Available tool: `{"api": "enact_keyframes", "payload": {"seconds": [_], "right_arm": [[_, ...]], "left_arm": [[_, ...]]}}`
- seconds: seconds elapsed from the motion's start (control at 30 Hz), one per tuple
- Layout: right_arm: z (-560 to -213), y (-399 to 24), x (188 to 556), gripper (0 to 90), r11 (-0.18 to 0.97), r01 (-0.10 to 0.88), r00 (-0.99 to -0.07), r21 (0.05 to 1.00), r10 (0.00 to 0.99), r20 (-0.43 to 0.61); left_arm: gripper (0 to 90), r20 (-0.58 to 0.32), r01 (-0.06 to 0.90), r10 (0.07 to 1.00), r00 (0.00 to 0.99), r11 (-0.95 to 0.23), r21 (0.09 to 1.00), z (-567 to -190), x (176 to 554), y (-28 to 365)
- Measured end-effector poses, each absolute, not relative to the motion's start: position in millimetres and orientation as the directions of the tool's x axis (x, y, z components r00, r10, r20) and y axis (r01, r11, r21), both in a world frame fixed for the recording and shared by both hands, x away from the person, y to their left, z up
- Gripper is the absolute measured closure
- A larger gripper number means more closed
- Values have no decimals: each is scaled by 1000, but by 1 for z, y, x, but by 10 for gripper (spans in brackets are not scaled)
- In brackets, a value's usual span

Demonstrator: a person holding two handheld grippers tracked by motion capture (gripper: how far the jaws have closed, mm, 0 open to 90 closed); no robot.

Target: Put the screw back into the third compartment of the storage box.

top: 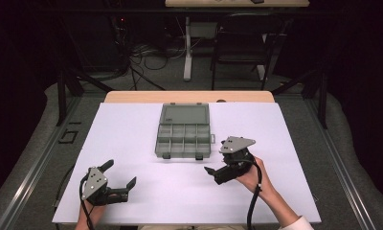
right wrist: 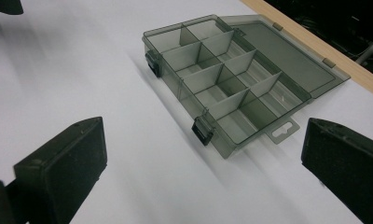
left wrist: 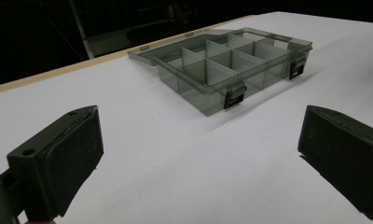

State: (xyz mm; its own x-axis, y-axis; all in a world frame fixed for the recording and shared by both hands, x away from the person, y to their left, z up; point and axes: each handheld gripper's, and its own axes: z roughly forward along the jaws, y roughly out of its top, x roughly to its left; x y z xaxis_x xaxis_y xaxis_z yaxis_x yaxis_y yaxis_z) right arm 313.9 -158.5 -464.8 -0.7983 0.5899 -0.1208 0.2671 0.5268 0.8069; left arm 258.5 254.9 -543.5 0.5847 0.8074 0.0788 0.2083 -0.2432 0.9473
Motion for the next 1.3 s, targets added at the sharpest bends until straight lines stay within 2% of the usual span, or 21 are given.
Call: {"api": "enact_keyframes", "payload": {"seconds": [0.6,1.0,1.3], "right_arm": [[-494,-195,275,0,433,215,-751,875,646,-136],[-518,-218,251,0,376,185,-653,908,738,-173],[-523,-234,241,0,320,139,-645,937,747,-159]], "left_arm": [[0,77,209,808,585,-241,948,-544,258,255],[0,80,202,807,585,-240,949,-543,258,255],[0,73,204,793,604,-243,948,-543,257,255]]}}
